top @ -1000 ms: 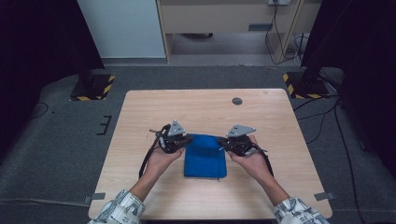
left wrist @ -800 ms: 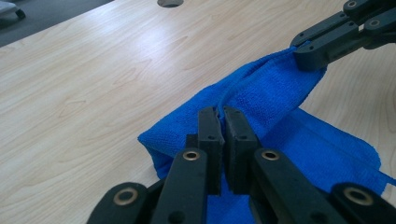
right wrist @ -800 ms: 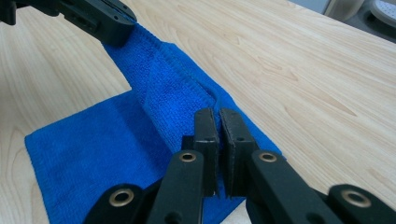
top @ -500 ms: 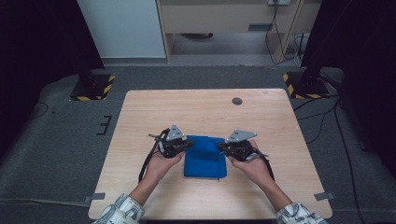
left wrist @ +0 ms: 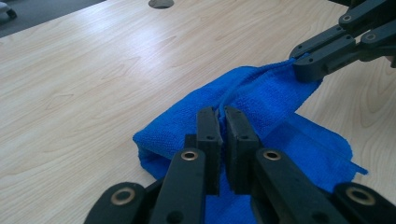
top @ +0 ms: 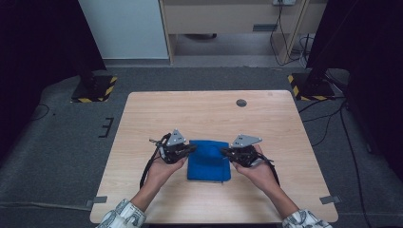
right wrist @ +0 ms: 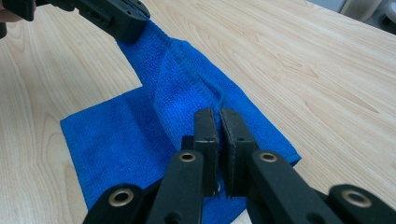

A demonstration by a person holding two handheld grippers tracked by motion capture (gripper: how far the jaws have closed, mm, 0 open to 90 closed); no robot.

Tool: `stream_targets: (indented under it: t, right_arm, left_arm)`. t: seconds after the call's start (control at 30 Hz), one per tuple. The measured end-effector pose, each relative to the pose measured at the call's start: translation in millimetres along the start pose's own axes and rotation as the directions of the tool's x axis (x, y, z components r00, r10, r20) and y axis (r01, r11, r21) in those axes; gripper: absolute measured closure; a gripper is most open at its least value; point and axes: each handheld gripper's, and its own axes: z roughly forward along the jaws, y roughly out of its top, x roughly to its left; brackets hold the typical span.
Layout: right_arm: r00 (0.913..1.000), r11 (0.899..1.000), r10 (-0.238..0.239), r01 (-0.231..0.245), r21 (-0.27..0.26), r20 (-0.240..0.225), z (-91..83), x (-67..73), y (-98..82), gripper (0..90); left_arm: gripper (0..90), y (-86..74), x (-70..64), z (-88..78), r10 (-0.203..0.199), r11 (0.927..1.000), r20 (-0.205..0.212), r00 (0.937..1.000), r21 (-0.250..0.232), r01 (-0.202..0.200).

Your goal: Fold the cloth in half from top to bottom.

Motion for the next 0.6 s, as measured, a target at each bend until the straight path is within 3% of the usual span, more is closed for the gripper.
stream_targets:
  t: [0.43, 0.6]
  right_arm:
    - [1.0, 1.0, 0.0, 0.0, -0.015, -0.009, -12.2, 3.3, -4.0, 86.1]
    - [0.9999, 1.0, 0.007, -0.007, -0.018, -0.011, -11.7, 3.3, -8.6, 86.1]
  left_arm:
    - [84.1, -5.0, -11.2, -8.2, 0.006, 1.0, 0.026, 0.9996, -0.006, -0.006]
    - [84.0, -8.0, -10.4, -6.7, -0.016, 0.9999, 0.04, 0.9991, -0.005, 0.016]
